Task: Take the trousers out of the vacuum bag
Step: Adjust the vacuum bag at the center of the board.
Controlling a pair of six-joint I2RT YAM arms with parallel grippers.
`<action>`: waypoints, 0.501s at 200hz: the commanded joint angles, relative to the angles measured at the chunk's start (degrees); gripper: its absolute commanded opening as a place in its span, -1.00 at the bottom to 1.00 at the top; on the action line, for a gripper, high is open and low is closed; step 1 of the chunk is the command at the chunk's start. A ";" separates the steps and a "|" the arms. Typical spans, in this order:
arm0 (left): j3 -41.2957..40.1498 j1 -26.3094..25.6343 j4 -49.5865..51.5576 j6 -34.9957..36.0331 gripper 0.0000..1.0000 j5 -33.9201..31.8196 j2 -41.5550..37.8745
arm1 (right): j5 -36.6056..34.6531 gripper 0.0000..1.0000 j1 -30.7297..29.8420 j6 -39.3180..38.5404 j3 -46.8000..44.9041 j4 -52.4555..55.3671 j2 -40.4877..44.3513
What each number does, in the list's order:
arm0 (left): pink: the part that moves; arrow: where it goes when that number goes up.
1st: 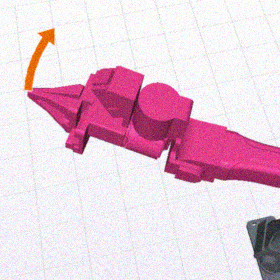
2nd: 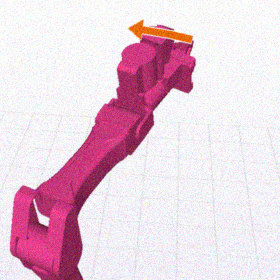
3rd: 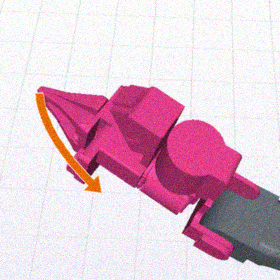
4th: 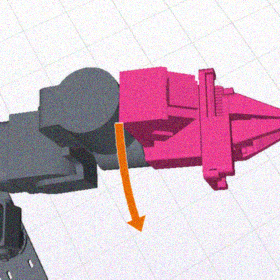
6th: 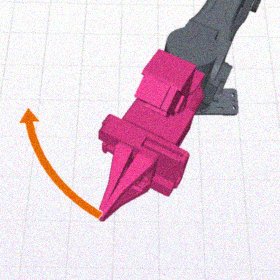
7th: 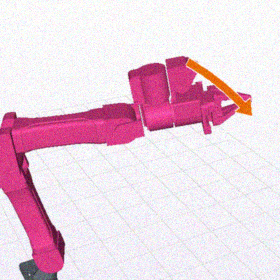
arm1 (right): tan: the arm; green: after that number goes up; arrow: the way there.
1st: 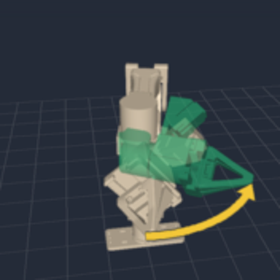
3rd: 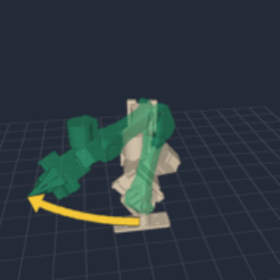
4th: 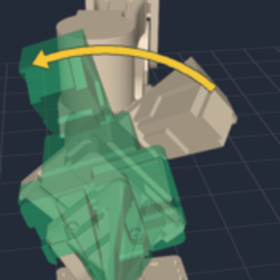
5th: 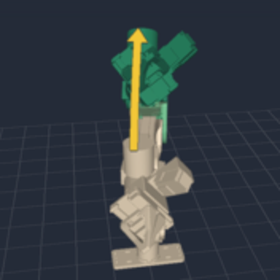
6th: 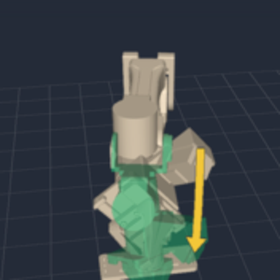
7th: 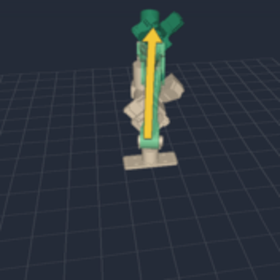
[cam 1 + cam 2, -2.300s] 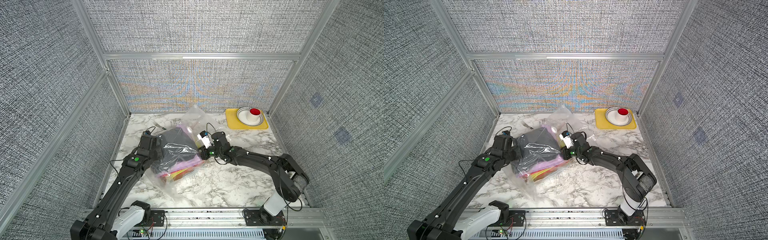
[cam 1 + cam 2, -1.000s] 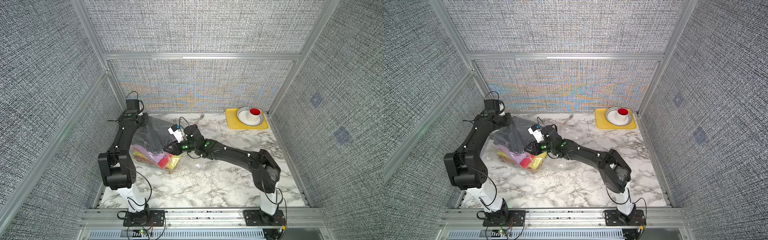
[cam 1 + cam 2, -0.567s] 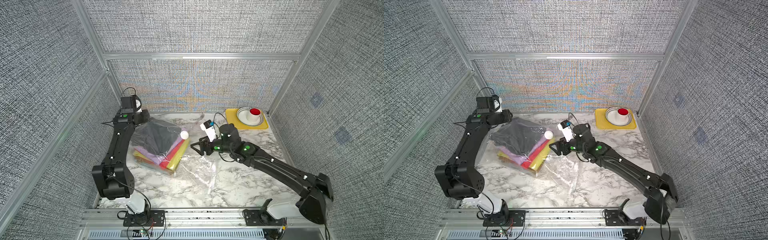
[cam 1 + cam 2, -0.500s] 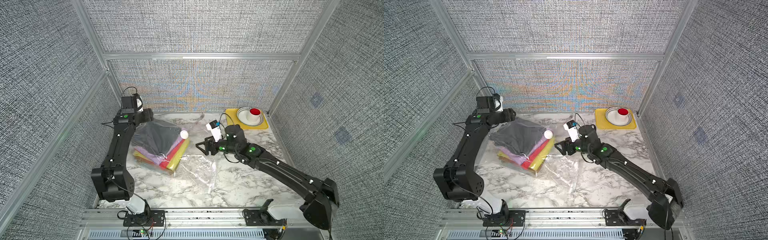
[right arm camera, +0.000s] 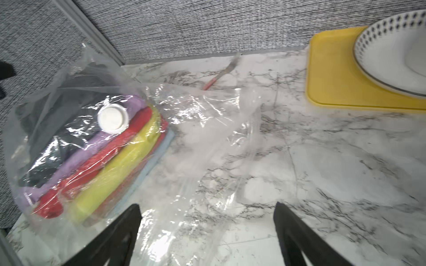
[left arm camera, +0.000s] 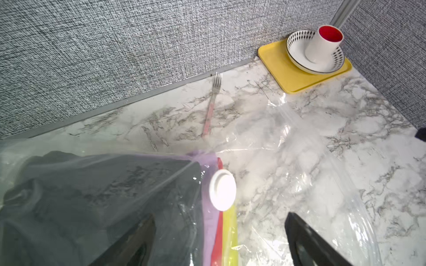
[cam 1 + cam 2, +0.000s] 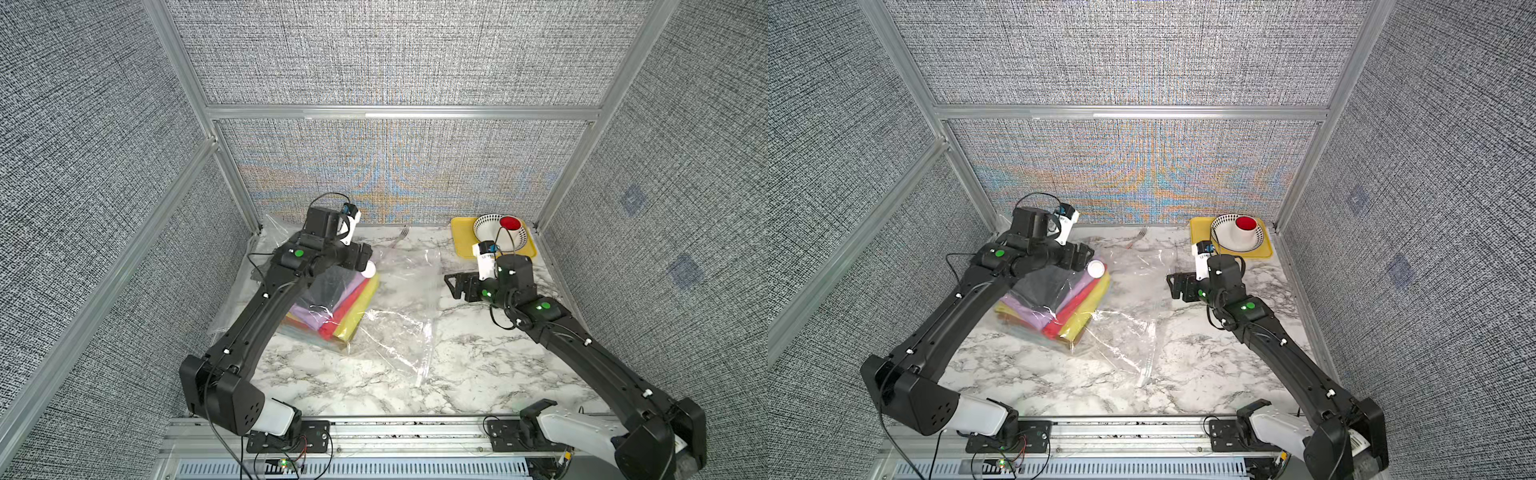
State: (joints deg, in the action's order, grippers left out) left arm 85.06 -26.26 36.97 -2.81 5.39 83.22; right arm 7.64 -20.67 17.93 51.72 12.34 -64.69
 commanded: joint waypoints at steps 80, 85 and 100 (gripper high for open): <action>-2.31 -25.09 -2.96 -9.80 0.84 -14.63 5.63 | -3.20 0.89 11.52 2.02 -5.37 0.28 3.53; -2.19 -26.01 -3.04 -10.28 0.84 -15.17 6.35 | -3.24 0.89 12.04 2.02 -5.38 0.33 3.67; -1.37 -28.67 -3.07 -11.46 0.84 -16.66 8.54 | -3.49 0.89 13.57 2.18 -7.44 0.24 4.12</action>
State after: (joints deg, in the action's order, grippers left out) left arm 82.70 -51.88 35.64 -11.05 -6.50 89.36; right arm 4.99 -8.69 19.49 46.17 13.26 -61.21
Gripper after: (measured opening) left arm 0.918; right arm 0.944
